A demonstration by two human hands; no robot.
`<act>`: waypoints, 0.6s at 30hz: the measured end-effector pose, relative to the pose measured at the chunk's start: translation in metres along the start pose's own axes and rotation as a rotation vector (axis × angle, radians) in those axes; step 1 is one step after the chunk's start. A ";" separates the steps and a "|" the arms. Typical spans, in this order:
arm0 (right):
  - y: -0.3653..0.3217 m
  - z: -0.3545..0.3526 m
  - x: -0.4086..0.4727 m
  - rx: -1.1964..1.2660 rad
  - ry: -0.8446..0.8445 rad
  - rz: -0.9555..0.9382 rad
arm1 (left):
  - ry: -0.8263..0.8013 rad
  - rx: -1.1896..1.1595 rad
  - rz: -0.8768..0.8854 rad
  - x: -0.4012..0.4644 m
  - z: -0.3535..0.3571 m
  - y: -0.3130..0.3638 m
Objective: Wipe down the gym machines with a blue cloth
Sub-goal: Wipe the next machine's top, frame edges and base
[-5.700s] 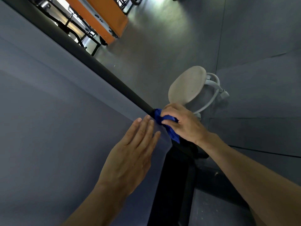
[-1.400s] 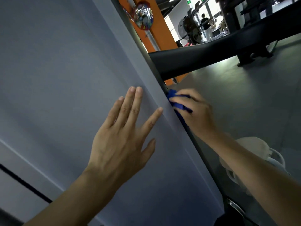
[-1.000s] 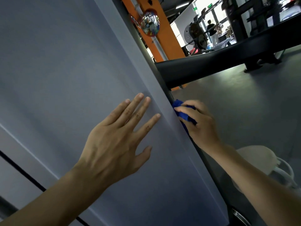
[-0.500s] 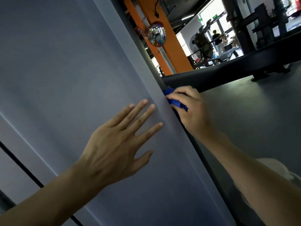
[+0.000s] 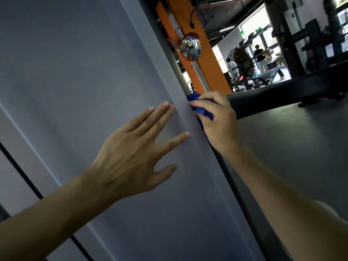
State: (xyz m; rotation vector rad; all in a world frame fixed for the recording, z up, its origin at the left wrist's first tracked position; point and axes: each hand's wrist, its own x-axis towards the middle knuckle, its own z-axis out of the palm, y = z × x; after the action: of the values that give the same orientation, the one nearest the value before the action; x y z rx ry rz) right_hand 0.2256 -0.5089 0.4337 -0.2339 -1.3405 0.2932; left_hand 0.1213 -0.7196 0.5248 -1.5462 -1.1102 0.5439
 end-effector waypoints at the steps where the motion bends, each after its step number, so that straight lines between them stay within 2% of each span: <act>1: 0.002 -0.003 -0.010 -0.005 -0.009 0.014 | 0.008 0.002 -0.008 0.000 -0.001 -0.004; 7: 0.012 -0.020 -0.041 -0.051 -0.069 0.026 | -0.008 0.025 -0.067 0.005 -0.005 -0.020; 10: 0.002 -0.014 -0.008 -0.038 -0.077 0.026 | -0.008 0.014 -0.059 0.005 -0.005 -0.019; 14: -0.011 0.001 0.047 -0.024 -0.036 -0.078 | 0.013 -0.001 -0.047 0.005 -0.007 -0.022; 18: -0.012 -0.001 0.039 0.016 -0.046 -0.074 | 0.043 0.003 -0.076 0.004 -0.008 -0.033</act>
State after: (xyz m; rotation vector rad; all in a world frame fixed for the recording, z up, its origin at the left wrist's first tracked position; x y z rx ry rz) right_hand 0.2351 -0.5065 0.4737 -0.1645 -1.3882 0.2489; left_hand 0.1183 -0.7217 0.5588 -1.5002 -1.1300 0.4583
